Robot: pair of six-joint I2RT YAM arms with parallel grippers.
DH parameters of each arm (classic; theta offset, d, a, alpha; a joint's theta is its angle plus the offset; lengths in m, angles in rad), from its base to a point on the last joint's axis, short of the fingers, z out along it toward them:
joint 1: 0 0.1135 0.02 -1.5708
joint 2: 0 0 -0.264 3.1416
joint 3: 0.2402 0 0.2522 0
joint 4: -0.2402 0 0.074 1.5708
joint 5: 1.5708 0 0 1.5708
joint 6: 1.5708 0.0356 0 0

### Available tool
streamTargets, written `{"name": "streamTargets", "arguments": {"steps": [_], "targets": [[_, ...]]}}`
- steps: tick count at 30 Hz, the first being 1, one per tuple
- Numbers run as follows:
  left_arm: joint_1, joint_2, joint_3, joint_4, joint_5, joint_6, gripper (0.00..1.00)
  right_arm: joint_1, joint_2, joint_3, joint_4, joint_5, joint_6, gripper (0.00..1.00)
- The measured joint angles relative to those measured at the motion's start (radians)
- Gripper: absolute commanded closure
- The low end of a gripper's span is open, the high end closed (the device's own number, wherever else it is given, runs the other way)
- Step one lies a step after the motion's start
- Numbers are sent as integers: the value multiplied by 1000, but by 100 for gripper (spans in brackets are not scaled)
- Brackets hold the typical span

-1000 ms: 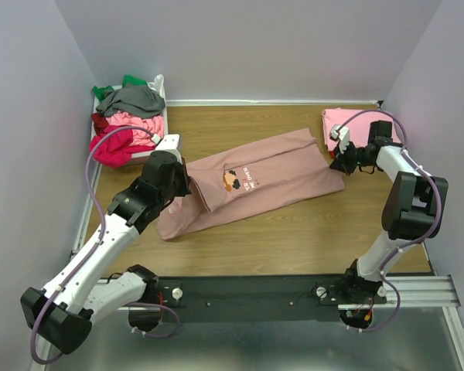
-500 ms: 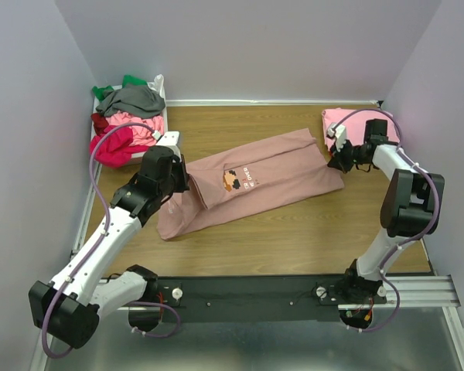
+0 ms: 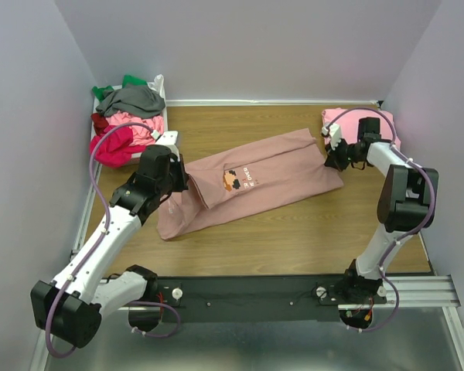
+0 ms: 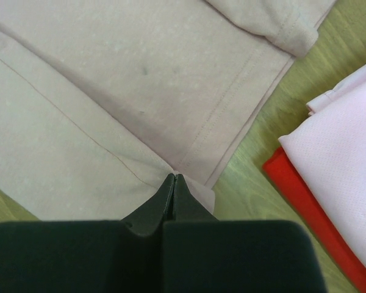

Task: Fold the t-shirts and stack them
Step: Fold the tshirt

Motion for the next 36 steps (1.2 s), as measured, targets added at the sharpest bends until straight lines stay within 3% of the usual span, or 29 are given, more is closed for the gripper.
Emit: {"name": "streamTargets", "arguments": {"steps": [25, 29, 33, 36], "targets": [[55, 48, 0, 38, 20, 30, 100, 32, 48, 43, 33, 57, 69, 99], [56, 71, 0, 47, 24, 39, 100, 33, 49, 44, 37, 64, 79, 95], [56, 98, 0, 55, 24, 47, 100, 34, 50, 44, 45, 72, 88, 84], [61, 113, 0, 60, 24, 53, 100, 37, 50, 46, 57, 82, 108, 66]]}}
